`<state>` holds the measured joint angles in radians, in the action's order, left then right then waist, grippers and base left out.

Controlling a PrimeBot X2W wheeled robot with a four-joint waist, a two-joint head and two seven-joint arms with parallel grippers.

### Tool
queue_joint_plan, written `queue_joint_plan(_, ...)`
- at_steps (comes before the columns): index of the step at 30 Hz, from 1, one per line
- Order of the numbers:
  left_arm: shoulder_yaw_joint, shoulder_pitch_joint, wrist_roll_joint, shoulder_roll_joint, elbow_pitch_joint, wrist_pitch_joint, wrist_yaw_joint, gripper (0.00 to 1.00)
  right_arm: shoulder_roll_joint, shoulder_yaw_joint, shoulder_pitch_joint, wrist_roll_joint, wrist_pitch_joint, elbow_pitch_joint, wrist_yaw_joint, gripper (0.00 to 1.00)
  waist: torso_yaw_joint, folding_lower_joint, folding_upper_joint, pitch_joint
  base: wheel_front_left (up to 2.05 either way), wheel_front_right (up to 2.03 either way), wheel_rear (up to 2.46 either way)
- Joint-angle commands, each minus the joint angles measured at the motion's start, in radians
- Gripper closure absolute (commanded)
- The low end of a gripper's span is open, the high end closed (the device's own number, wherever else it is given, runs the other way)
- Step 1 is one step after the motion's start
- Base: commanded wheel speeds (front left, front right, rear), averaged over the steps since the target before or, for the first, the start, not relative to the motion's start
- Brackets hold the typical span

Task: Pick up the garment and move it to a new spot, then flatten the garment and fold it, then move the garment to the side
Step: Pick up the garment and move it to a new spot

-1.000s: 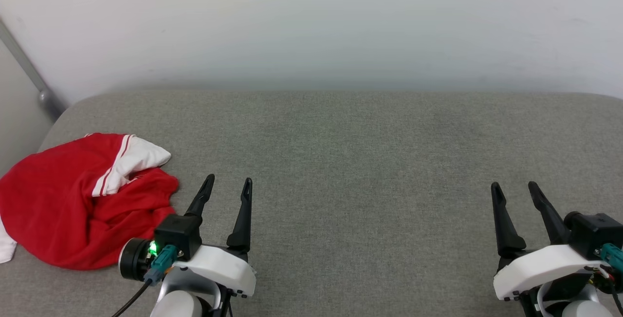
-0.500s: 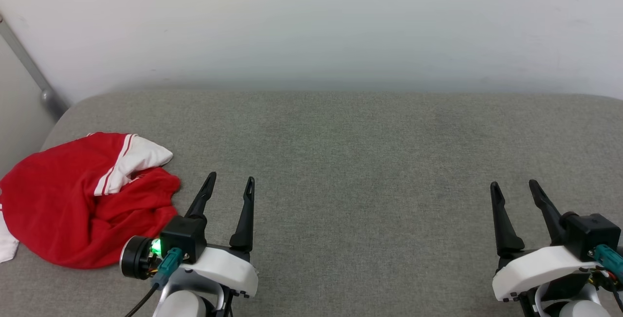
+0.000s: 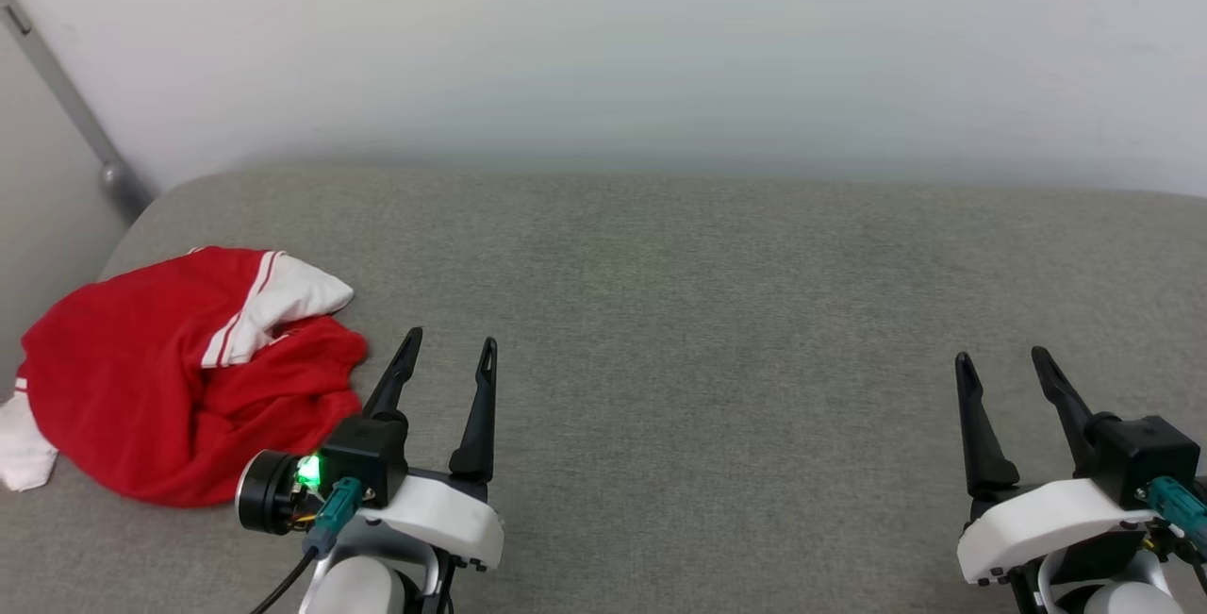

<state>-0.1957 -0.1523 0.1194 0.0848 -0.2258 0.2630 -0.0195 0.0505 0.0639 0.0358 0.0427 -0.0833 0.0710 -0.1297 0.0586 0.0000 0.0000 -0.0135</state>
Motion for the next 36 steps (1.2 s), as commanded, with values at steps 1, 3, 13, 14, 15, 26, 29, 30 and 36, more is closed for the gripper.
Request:
queue_joint_plan(1, 0.007, -0.016, 0.007, -0.003, -0.005, 0.003, -0.002, 0.00, 0.000, 0.002, -0.009, 0.002, -0.006, 0.001, -0.002, 0.00, 0.024, 0.0000, 0.0000, 0.002, 0.00, 0.00, 0.00)
queue_joint_plan(3, 0.012, -0.018, 0.010, -0.005, -0.007, 0.003, -0.003, 0.00, 0.000, 0.001, -0.009, 0.001, -0.006, 0.000, -0.002, 0.00, 0.034, 0.0000, 0.0000, 0.003, 0.00, 0.00, 0.00)
queue_joint_plan(13, 0.074, -0.023, 0.041, -0.008, -0.022, 0.003, 0.009, 0.00, 0.000, -0.024, -0.003, 0.016, -0.014, -0.008, -0.001, 0.00, 0.197, 0.0000, 0.0000, 0.004, 0.00, 0.00, 0.00)
queue_joint_plan(14, 0.082, -0.023, 0.044, -0.007, -0.024, 0.003, 0.009, 0.00, 0.000, -0.027, -0.002, 0.019, -0.016, -0.010, -0.001, 0.00, 0.218, 0.0000, 0.0000, 0.005, 0.00, 0.00, 0.00)
queue_joint_plan(15, 0.089, -0.022, 0.045, -0.005, -0.027, 0.003, 0.009, 0.00, 0.000, -0.031, 0.000, 0.024, -0.016, -0.009, -0.001, 0.00, 0.235, 0.0000, 0.0000, 0.005, 0.00, 0.00, 0.00)
queue_joint_plan(26, 0.149, -0.002, 0.056, 0.004, -0.023, 0.003, 0.010, 0.00, 0.000, -0.084, 0.017, 0.022, -0.018, -0.009, -0.001, 0.00, 0.379, 0.0000, 0.0000, 0.015, 0.00, 0.00, 0.00)
queue_joint_plan(29, 0.154, 0.002, 0.050, 0.001, -0.019, 0.003, 0.012, 0.00, 0.000, -0.089, 0.019, 0.021, -0.019, -0.011, -0.001, 0.00, 0.388, 0.0000, 0.0000, 0.015, 0.00, 0.00, 0.00)
queue_joint_plan(30, 0.156, 0.003, 0.049, 0.001, -0.018, 0.003, 0.012, 0.00, 0.000, -0.090, 0.018, 0.020, -0.019, -0.012, -0.001, 0.00, 0.390, 0.0000, 0.0000, 0.015, 0.00, 0.00, 0.00)
queue_joint_plan(36, 0.161, -0.012, 0.042, -0.001, -0.019, 0.003, 0.012, 0.00, 0.000, -0.100, 0.021, 0.017, -0.011, -0.017, -0.001, 0.00, 0.384, 0.0000, 0.0000, 0.018, 0.00, 0.00, 0.00)
